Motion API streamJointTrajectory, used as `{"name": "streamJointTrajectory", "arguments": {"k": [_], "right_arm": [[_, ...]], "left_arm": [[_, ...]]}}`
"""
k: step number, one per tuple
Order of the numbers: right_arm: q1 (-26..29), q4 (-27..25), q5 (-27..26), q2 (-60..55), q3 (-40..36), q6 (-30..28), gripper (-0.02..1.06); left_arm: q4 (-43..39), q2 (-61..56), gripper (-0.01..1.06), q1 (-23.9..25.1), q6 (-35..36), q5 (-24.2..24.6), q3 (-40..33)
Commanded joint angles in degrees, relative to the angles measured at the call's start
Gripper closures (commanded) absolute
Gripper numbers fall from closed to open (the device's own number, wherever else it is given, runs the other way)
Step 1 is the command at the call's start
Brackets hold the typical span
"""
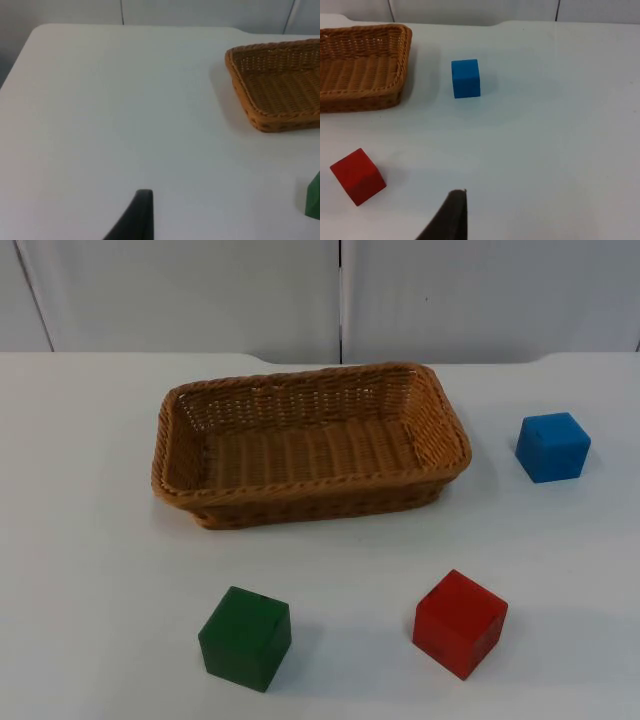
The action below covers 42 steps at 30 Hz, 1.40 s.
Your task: Pick up one cube with each hand and place exactly two cubes into the same basket, leaving the remaining cube outside.
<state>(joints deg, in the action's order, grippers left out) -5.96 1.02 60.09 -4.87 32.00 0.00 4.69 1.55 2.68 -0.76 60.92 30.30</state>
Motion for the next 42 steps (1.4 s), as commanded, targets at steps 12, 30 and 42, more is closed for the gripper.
{"name": "streamJointTrajectory", "arguments": {"k": [12,30,42], "right_arm": [[0.06,0.26,-2.13,-0.26,0.44,-0.62,-0.01],[0.06,0.13,-4.33,-8.51,3.11,-0.91,-0.01],[0.06,0.13,-5.94,-14.78,3.13,-0.91,-0.01]], "left_arm": [[1.03,0.82,0.0,0.17,0.17,-1.5,0.31],[4.22,4.73,0.0,0.17,0.17,-5.82,0.31],[6.45,8.21,0.0,0.17,-0.48,-8.38,0.31]]}}
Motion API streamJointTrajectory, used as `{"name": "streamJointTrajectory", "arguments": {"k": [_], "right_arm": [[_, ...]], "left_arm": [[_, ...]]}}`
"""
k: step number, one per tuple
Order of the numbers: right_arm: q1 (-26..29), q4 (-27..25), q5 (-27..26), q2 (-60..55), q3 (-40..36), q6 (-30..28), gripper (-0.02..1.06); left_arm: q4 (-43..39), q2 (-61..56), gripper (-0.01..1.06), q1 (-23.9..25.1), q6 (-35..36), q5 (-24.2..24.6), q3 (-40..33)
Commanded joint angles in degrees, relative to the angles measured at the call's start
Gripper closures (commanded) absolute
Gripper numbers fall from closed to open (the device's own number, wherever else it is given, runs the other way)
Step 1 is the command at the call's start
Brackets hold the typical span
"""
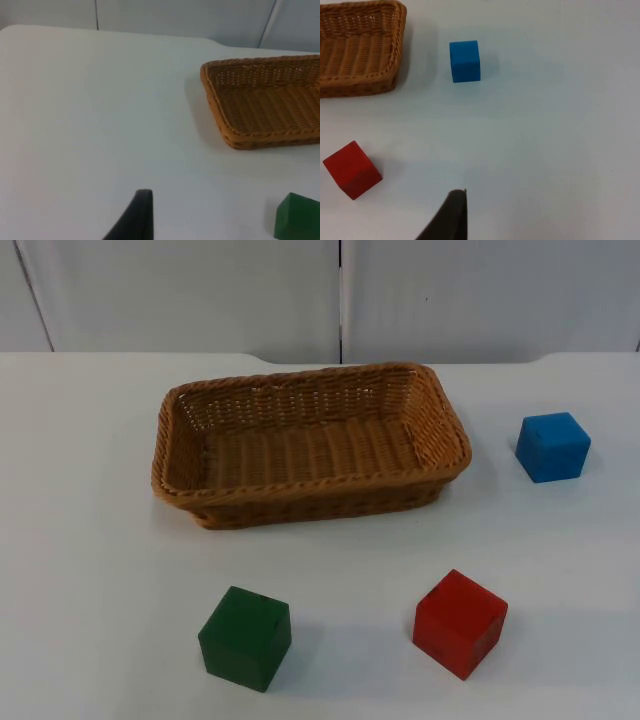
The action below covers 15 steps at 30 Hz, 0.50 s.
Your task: Pick up one cube with each hand and place exactly two cubes into the same basket, leaving the remaining cube outside.
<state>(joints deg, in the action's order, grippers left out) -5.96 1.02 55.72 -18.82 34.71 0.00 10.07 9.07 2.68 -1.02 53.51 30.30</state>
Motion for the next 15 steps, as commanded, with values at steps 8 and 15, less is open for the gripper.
{"name": "streamJointTrajectory", "arguments": {"k": [8,15], "right_arm": [[0.06,0.13,-3.47,-4.25,2.26,-0.91,-0.01],[0.06,0.03,-4.84,-9.4,4.7,-0.91,-0.01]], "left_arm": [[1.7,2.11,0.0,0.17,-0.23,-2.88,0.31],[5.14,4.43,0.0,0.17,-2.86,-3.52,0.31]]}}
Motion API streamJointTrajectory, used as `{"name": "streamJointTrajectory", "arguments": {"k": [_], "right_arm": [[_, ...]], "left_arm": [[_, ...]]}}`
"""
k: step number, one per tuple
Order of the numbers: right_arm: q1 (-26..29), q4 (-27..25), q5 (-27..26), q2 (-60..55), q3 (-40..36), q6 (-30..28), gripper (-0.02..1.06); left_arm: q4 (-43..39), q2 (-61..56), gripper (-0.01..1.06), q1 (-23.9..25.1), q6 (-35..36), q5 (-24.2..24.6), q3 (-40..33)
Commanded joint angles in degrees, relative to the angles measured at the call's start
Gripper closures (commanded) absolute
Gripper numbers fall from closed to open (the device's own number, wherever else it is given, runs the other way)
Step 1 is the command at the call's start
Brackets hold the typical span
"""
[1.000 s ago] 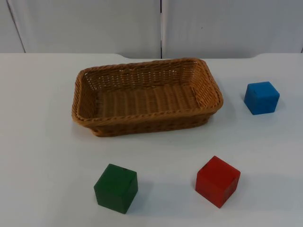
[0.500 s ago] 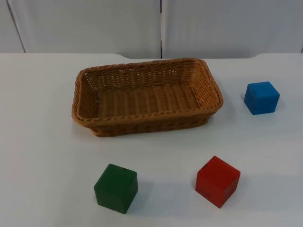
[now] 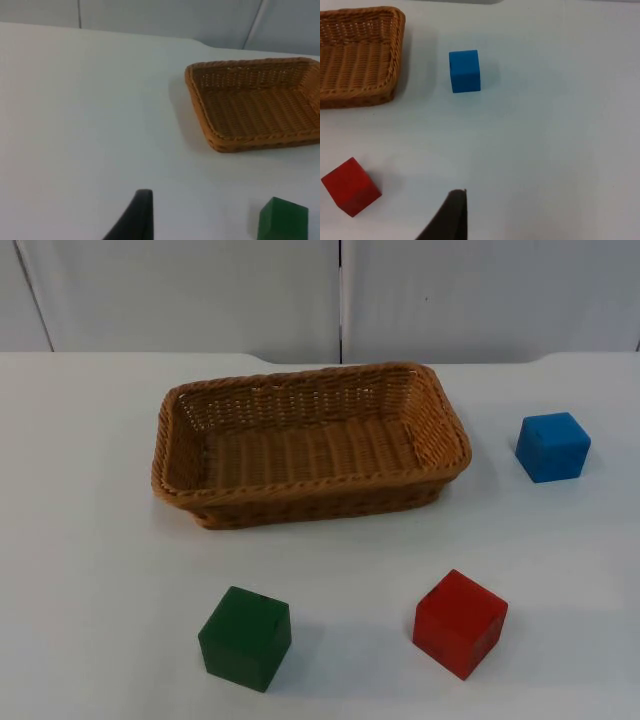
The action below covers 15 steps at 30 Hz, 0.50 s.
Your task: Pick up one cube with each hand and place exactly two cubes into the same basket, leaving the remaining cube outside.
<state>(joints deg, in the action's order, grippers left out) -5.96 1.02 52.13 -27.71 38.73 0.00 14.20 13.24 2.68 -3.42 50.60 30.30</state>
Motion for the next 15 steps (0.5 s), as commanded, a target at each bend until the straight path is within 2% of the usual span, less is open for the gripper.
{"name": "streamJointTrajectory", "arguments": {"k": [1,15], "right_arm": [[0.06,0.03,-1.49,-1.41,1.19,-0.91,-0.01],[0.06,-0.09,-3.95,-11.54,5.49,-0.91,-0.01]], "left_arm": [[1.74,0.74,0.0,0.17,-1.01,-0.61,0.31],[5.35,4.83,0.0,0.17,-3.05,-1.89,1.94]]}}
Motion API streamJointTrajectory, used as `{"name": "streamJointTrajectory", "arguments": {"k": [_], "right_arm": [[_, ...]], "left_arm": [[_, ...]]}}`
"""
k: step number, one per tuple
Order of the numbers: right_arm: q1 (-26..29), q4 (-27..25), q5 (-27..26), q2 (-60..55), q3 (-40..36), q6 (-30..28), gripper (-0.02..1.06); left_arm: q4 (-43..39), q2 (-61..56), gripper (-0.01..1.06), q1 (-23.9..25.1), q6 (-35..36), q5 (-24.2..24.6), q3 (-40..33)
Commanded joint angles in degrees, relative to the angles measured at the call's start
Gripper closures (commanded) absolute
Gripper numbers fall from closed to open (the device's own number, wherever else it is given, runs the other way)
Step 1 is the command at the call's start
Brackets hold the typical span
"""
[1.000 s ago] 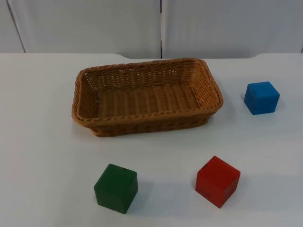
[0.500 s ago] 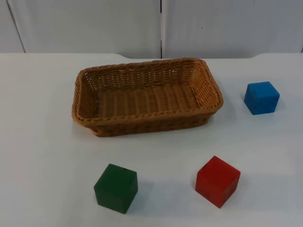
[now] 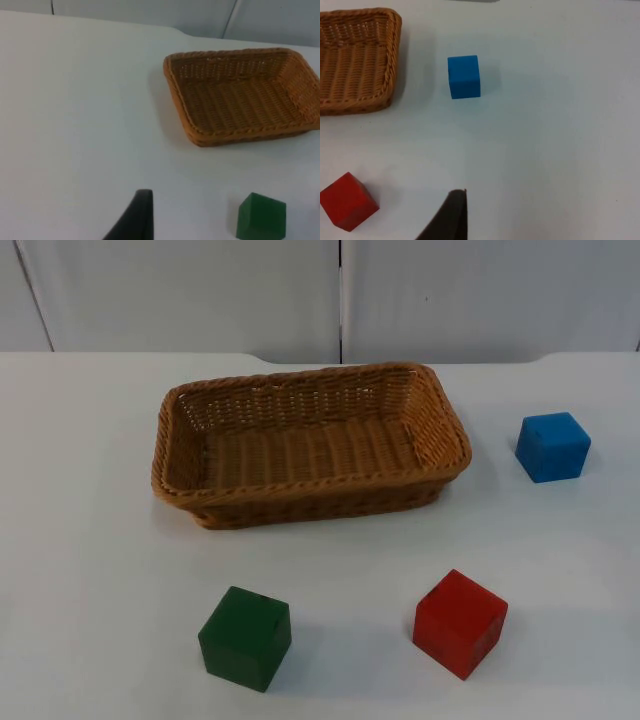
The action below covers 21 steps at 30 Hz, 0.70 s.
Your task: Pick up one cube with each hand and place exactly two cubes into the same basket, leaving the remaining cube outside.
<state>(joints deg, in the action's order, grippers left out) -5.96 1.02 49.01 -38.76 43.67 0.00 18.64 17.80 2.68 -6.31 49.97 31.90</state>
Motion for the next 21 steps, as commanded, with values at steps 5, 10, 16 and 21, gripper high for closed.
{"name": "streamJointTrajectory", "arguments": {"k": [5,10,16,21], "right_arm": [[0.06,-0.09,-0.98,-5.07,2.19,-0.91,-0.01],[0.06,-0.09,-1.36,-10.25,4.19,-0.91,-0.01],[0.06,-0.22,-1.33,-14.61,6.51,-0.91,-0.01],[0.06,-0.22,-1.78,-16.78,7.81,-0.91,-0.01]], "left_arm": [[2.88,3.64,0.0,0.17,-2.48,-1.26,4.24],[3.21,8.54,0.0,0.17,-3.98,-1.05,7.55],[3.3,13.35,0.0,0.17,-5.87,-0.93,10.51],[3.93,16.55,0.0,0.17,-7.12,-0.81,12.41]]}}
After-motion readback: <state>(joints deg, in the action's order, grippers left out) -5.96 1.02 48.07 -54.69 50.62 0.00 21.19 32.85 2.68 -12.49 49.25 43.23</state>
